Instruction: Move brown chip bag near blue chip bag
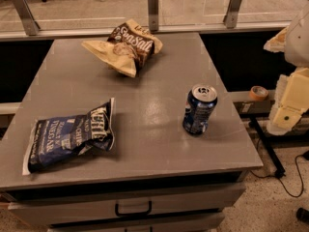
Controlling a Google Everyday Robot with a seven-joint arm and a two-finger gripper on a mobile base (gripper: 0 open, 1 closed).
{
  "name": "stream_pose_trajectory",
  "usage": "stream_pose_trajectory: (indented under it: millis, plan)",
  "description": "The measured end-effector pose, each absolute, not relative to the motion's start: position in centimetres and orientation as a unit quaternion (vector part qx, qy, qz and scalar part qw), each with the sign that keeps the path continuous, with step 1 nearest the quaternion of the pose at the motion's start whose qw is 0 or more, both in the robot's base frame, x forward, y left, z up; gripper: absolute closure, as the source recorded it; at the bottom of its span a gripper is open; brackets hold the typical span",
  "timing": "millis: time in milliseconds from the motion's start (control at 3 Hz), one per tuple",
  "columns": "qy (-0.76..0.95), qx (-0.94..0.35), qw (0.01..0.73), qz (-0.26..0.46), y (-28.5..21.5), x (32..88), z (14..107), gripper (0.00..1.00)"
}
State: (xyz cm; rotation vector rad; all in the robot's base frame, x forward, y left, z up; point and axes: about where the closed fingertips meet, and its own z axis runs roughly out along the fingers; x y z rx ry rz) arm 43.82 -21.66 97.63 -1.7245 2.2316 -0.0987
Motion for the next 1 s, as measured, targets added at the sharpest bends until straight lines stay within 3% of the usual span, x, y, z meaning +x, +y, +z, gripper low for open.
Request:
stream_pose_trajectory:
  millis: [667, 1000]
  plan:
    - [0.733, -0.656, 0.167, -0.061, -19.4, 45.4, 98.1, 0.00]
    - [0.631, -0.746, 0.200, -0.076, -13.7, 49.3, 98.8, 0.00]
